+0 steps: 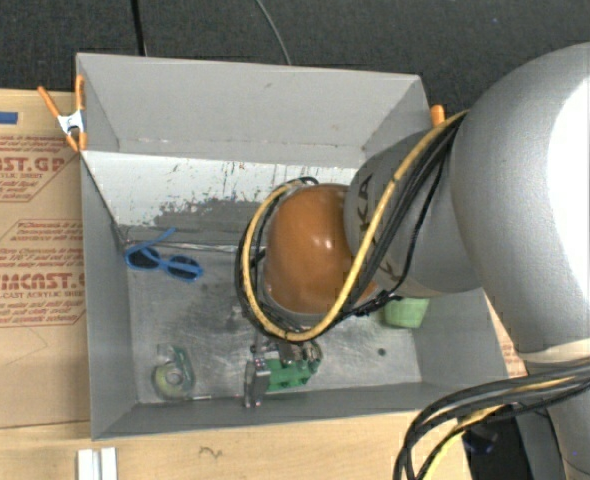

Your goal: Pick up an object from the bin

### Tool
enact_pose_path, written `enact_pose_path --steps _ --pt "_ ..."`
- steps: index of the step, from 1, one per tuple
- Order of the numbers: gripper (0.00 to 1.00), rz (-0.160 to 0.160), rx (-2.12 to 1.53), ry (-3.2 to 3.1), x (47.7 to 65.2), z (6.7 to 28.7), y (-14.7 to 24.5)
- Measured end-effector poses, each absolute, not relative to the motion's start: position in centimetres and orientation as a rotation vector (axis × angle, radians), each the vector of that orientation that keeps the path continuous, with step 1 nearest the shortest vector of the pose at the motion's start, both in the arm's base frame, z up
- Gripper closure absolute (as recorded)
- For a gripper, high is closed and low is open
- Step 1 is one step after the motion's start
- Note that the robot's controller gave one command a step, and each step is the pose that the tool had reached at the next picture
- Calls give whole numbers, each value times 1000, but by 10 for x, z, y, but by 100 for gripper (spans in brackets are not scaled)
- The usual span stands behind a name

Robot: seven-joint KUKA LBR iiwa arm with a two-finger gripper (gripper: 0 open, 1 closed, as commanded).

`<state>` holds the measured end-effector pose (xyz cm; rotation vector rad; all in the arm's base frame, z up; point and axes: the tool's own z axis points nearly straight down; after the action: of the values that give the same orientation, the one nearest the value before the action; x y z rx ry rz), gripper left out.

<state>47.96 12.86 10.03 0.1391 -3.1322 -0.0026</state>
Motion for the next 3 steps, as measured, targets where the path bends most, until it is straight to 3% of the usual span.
enact_pose_path --steps 1,2,3 --pt "0 3 380 -3119 493 105 59" --pt "0 0 751 -3070 492 74 59" --pt "100 -3 748 -3064 489 72 59"
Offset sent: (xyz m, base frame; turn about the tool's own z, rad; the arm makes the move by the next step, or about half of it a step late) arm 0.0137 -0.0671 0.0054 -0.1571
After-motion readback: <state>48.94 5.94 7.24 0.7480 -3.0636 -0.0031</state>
